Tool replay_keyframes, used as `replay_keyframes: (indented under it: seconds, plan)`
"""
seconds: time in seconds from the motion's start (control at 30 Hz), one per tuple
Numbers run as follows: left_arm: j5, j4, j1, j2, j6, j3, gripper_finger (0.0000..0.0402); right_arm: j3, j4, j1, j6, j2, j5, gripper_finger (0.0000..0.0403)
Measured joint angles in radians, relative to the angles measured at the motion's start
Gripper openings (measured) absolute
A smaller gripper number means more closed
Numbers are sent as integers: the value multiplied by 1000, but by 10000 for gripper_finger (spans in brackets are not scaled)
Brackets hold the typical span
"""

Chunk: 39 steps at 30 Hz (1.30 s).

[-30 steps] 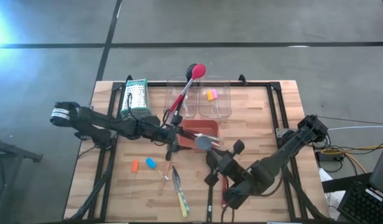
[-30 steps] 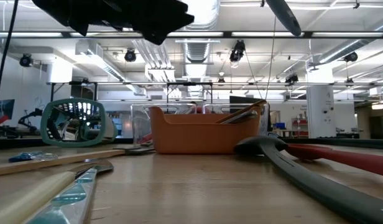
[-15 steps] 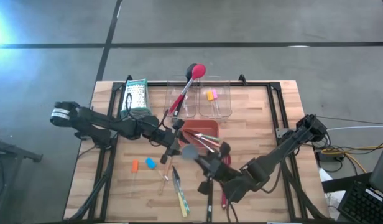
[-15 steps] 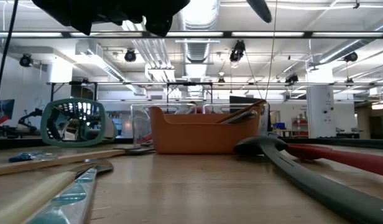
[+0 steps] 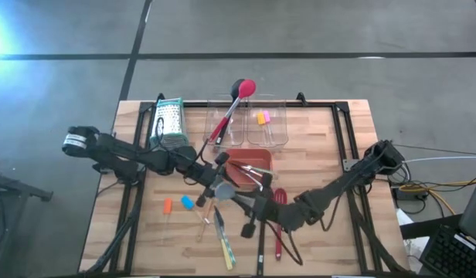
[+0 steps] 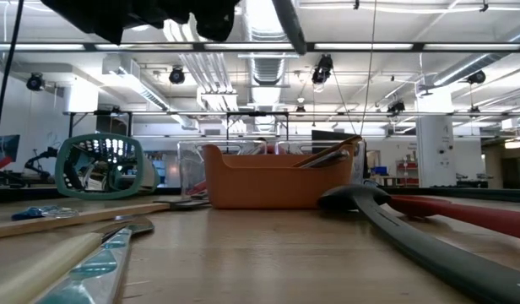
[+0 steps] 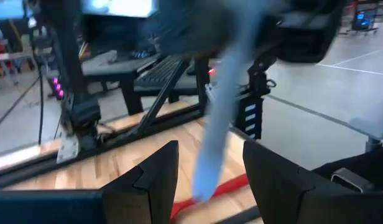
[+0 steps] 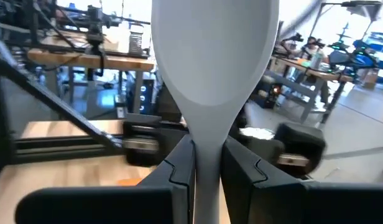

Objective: Pick & Place Kitchen Items
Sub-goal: Put the blue serving spoon into the left transparent bin

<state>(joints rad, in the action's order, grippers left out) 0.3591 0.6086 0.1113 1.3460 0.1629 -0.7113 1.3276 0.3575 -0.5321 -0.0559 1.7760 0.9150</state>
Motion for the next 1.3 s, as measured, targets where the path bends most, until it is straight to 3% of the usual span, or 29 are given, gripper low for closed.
replay_keyframes:
  seconds: [0.3, 0.63, 1.1, 1.3]
  plan:
    - [1, 28, 49, 0, 76, 0, 186, -22, 77, 46, 3, 2, -156, 41]
    - [-1, 33, 49, 0, 71, 0, 186, -23, 94, 69, 0, 11, -215, 41]
    - [-1, 67, 50, 0, 68, 0, 185, -30, 93, 75, 3, 11, -220, 41]
    - [-1, 70, 53, 4, 68, 0, 148, -30, 93, 78, 3, 11, -235, 41]
